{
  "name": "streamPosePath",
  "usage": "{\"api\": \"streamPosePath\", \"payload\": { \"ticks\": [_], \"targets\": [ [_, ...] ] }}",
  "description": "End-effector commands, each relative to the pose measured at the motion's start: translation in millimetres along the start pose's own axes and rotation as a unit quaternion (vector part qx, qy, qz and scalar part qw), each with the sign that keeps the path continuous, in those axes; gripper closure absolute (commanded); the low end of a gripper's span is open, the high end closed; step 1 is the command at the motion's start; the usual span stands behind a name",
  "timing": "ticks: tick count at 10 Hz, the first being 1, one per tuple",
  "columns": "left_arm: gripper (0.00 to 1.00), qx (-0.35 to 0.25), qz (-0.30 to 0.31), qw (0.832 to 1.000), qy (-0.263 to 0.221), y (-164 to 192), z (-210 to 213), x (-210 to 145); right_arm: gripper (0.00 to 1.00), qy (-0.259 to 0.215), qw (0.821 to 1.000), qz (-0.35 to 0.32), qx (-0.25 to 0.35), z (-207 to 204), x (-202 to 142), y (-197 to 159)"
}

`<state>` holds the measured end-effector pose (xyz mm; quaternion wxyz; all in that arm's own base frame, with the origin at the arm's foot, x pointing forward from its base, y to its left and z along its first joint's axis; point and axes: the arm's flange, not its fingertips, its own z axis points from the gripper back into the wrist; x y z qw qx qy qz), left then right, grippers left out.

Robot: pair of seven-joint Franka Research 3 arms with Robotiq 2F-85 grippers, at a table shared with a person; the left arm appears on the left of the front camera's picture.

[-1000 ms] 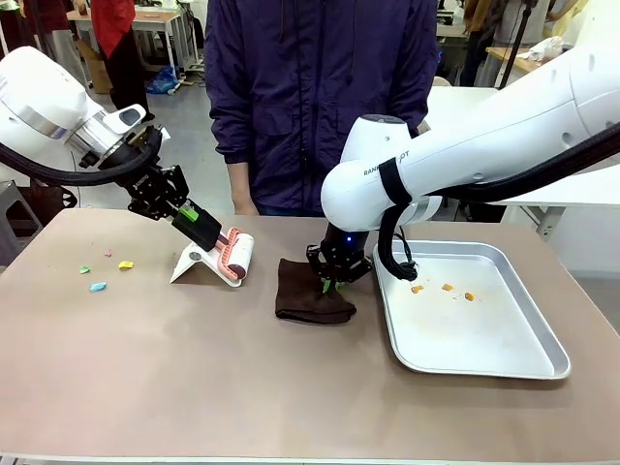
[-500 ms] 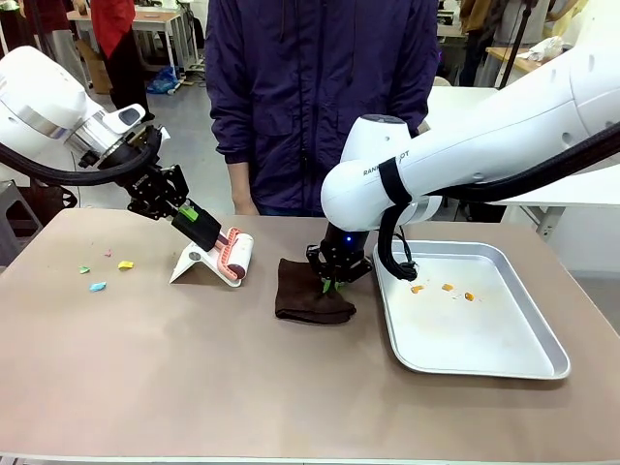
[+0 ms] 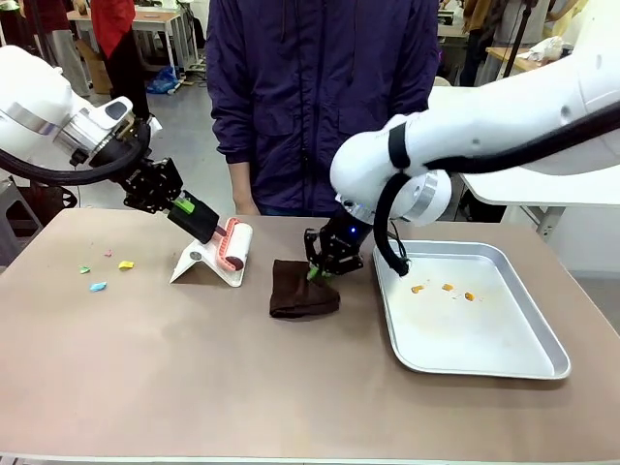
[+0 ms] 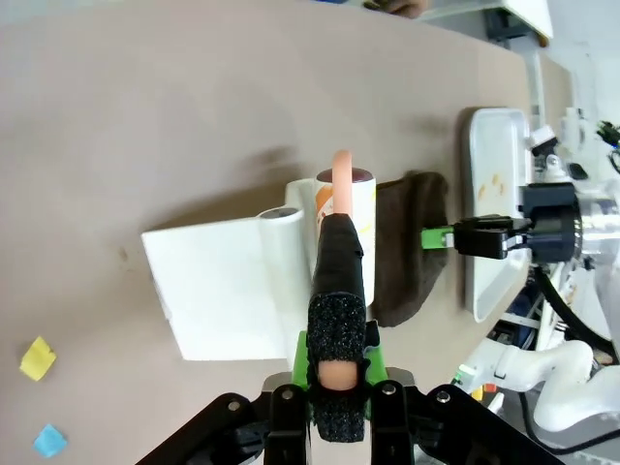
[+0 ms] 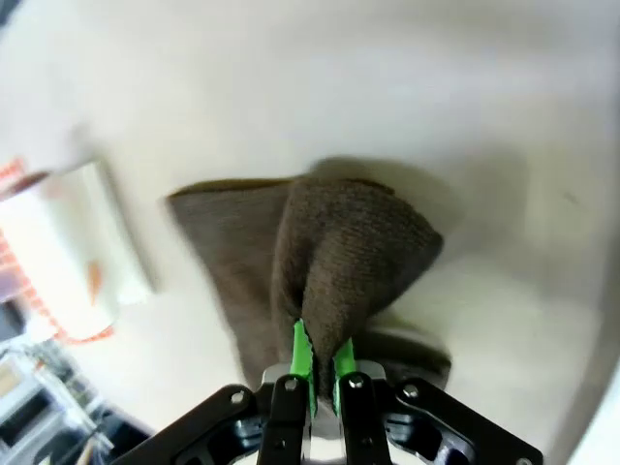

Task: Clean the surface of the table.
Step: Hold the Lint Roller with your left hand and the towel with your right hand.

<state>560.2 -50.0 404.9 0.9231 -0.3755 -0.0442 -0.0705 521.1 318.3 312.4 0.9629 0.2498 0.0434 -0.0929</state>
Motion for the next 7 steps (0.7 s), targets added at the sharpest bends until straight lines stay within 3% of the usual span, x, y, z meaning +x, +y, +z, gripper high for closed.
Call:
{"api": "streamPosePath", "payload": {
  "ticks": [1, 3, 5, 7],
  "targets": [
    [1.00, -0.065, -0.043, 0.997, -0.024, -2, 10, -16, 1.00, 0.054, 0.986, 0.039, 0.155, 20, -7, -32],
    [1.00, -0.139, -0.059, 0.987, -0.053, -8, 26, -28, 1.00, 0.112, 0.949, 0.077, 0.284, 36, -6, -50],
    [1.00, -0.207, -0.069, 0.974, -0.056, -9, 49, -43, 1.00, 0.138, 0.917, 0.121, 0.353, 55, -15, -64],
    [1.00, -0.240, -0.024, 0.968, -0.073, 2, 82, -61, 1.00, 0.174, 0.880, 0.151, 0.415, 84, -31, -85]
  ]
}}
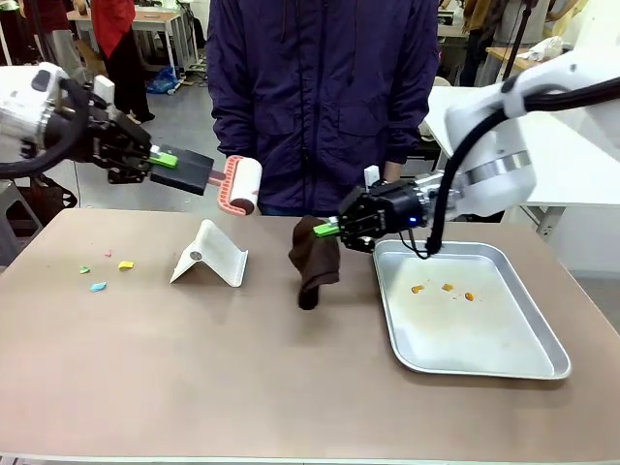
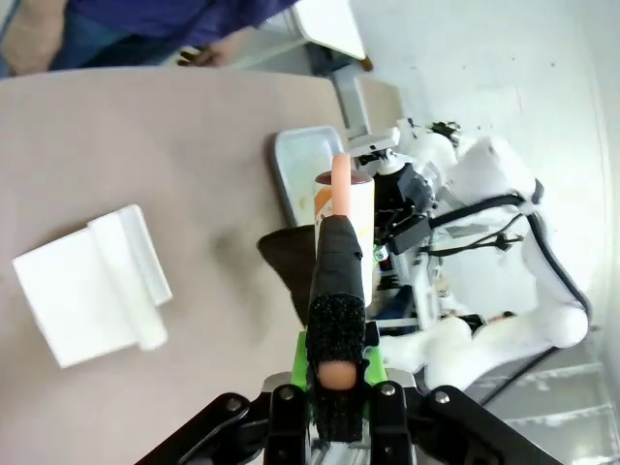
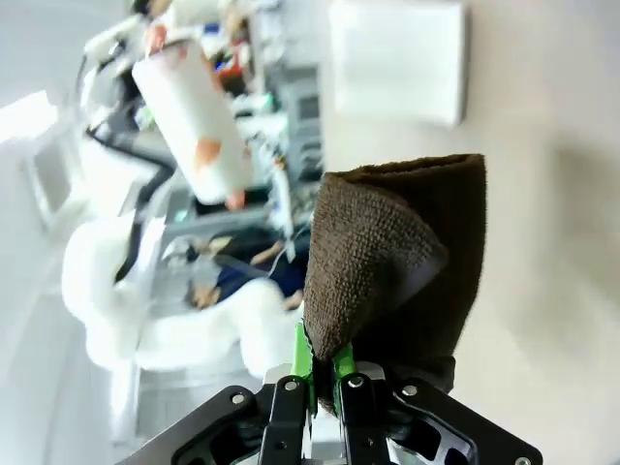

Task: Clean the surface of the table.
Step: Hold the Lint Roller with your left hand and the towel with your right hand.

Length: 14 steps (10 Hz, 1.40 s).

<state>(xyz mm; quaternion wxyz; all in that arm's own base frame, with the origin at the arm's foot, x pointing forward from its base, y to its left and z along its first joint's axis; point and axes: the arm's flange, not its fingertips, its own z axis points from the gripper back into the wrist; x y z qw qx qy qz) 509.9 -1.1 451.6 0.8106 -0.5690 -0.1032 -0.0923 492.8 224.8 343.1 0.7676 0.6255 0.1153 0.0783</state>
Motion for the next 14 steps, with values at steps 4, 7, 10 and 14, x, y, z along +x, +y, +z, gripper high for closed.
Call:
{"api": "streamPosePath", "payload": {
  "ticks": [4, 7, 10, 14],
  "targets": [
    [1.00, -0.027, 0.035, 0.999, 0.000, 15, 127, -83, 1.00, -0.095, 0.992, -0.009, 0.085, 92, -90, -3],
    [1.00, -0.068, 0.031, 0.997, -0.024, 50, 202, -142, 1.00, -0.185, 0.977, -0.026, 0.107, 159, -130, -31],
    [1.00, -0.096, 0.038, 0.993, -0.061, 110, 249, -177, 1.00, -0.216, 0.971, -0.049, 0.092, 231, -150, -57],
    [1.00, -0.138, 0.076, 0.981, -0.117, 147, 249, -190, 1.00, -0.260, 0.960, -0.057, 0.085, 300, -179, -97]
  ]
}}
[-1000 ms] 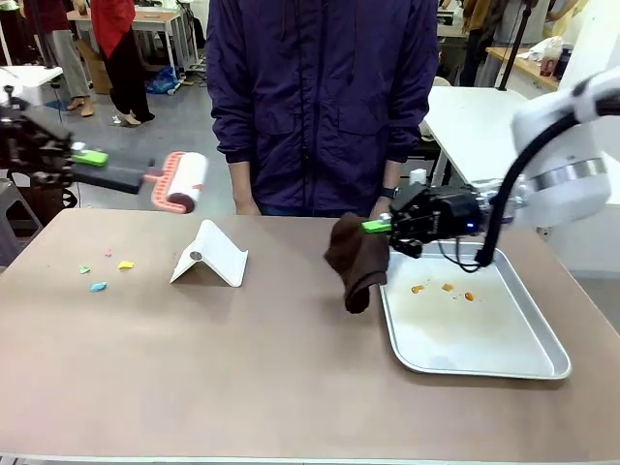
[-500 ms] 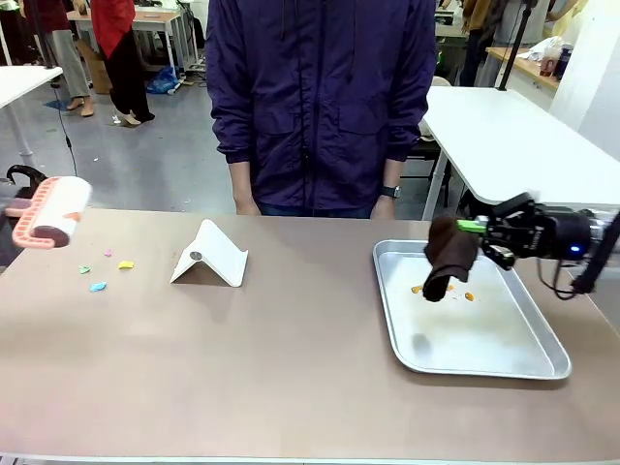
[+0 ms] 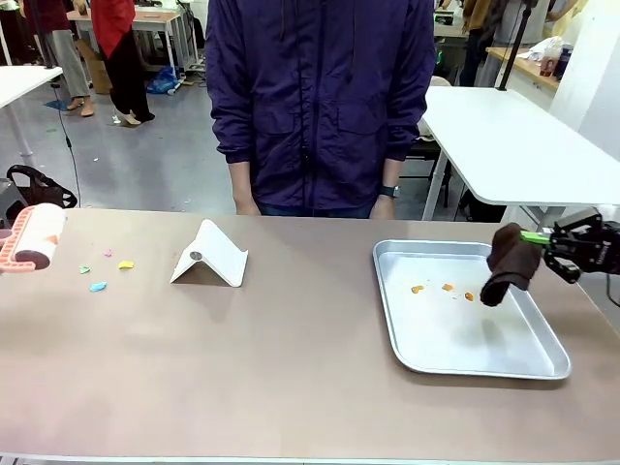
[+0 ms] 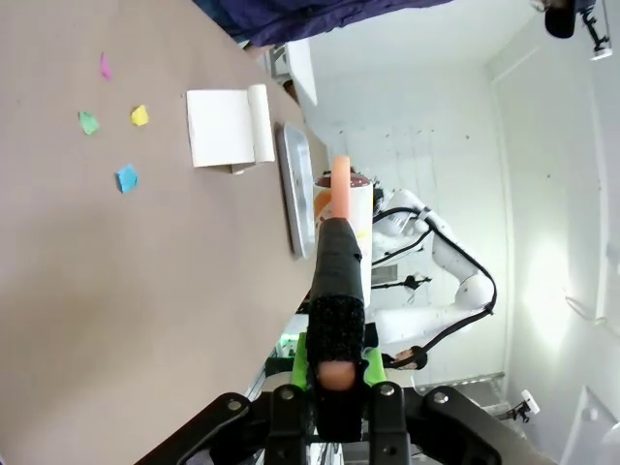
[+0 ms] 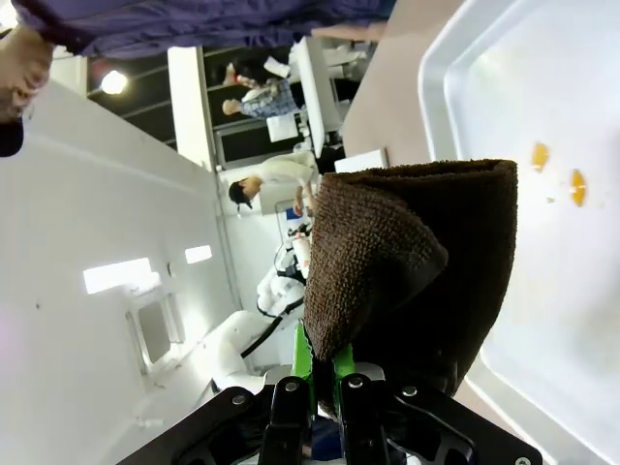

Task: Clean the surface of the table.
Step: Hold the Lint Roller with your left hand and the towel with your right hand, then if a person points to the right, clean the right side of the table with your right hand, and if they point to the left, clean the left side with your left hand.

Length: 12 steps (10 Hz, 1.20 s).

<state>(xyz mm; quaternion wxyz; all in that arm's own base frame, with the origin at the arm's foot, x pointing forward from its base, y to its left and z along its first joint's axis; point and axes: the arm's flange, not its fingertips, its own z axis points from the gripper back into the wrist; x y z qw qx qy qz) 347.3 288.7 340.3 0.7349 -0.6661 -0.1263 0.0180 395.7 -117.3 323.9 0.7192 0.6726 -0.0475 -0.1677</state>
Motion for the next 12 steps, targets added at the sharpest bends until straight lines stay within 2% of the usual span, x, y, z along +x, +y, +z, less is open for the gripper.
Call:
{"api": "streamPosePath", "payload": {
  "ticks": [1, 2, 3, 4, 12],
  "targets": [
    [1.00, -0.048, -0.003, 0.998, -0.032, -6, 2, 5, 1.00, 0.024, 0.999, 0.023, 0.020, 14, 10, -11],
    [1.00, -0.055, -0.004, 0.998, -0.043, -7, -9, 9, 1.00, 0.018, 0.999, 0.043, 0.025, 15, 7, -14],
    [1.00, -0.015, 0.000, 1.000, -0.013, 3, 0, 2, 1.00, -0.002, 0.998, 0.068, -0.002, 4, 3, -12],
    [1.00, -0.015, 0.000, 1.000, -0.013, 3, 0, 2, 1.00, 0.004, 1.000, 0.011, 0.008, 14, 6, -14],
    [1.00, -0.015, 0.000, 1.000, -0.013, 3, 0, 2, 1.00, 0.004, 1.000, 0.011, 0.008, 14, 6, -14]
  ]
}}
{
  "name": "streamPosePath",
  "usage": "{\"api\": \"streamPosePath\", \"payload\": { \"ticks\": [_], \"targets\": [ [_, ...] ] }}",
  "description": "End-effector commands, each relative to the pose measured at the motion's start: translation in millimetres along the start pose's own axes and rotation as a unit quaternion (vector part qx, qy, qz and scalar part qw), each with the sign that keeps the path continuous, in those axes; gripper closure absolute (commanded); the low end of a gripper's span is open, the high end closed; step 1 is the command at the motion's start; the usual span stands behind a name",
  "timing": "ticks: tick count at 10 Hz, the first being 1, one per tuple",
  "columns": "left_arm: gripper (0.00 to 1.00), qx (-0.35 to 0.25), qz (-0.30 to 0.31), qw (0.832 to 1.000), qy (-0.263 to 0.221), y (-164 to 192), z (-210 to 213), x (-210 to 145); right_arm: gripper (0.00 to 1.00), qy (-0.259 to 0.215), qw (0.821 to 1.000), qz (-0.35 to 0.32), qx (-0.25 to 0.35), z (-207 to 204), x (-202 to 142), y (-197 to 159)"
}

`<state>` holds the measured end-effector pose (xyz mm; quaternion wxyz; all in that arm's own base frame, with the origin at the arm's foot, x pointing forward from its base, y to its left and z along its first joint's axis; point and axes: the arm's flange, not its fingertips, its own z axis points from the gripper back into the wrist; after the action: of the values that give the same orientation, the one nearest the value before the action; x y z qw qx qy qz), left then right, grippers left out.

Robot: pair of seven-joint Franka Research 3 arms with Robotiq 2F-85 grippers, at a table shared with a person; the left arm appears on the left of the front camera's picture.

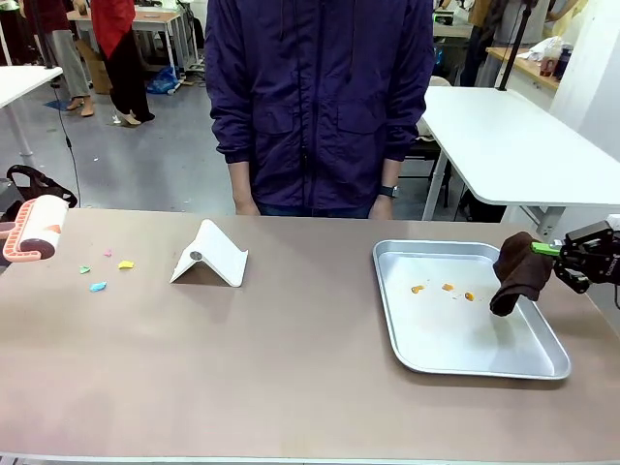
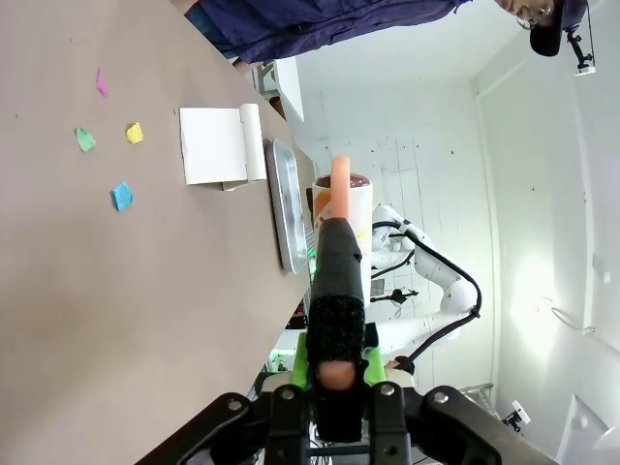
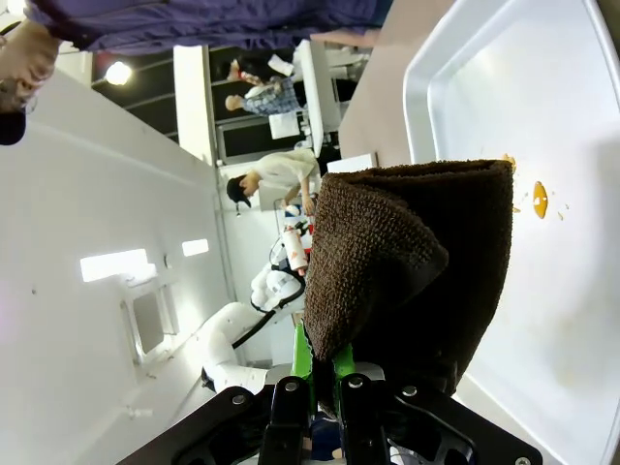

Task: Clean the surface of the table.
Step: If a person points to the right, clean the right side of the table with your right hand, and if they point to the left, clean the left side with your left hand.

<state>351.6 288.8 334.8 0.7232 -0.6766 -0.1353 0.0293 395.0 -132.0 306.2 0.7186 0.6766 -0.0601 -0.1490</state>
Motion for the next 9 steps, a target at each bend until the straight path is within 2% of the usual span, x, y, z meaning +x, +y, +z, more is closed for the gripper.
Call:
{"api": "streamPosePath", "payload": {
  "ticks": [1, 9],
  "targets": [
    [1.00, -0.001, -0.004, 1.000, 0.002, -3.6, 1.2, -1.5, 1.00, -0.001, 1.000, -0.011, 0.002, 1.4, -0.9, 4.7],
    [1.00, -0.001, -0.004, 1.000, 0.002, -3.6, 1.2, -1.5, 1.00, -0.001, 1.000, -0.011, 0.002, 1.4, -0.9, 4.7]
  ]
}}
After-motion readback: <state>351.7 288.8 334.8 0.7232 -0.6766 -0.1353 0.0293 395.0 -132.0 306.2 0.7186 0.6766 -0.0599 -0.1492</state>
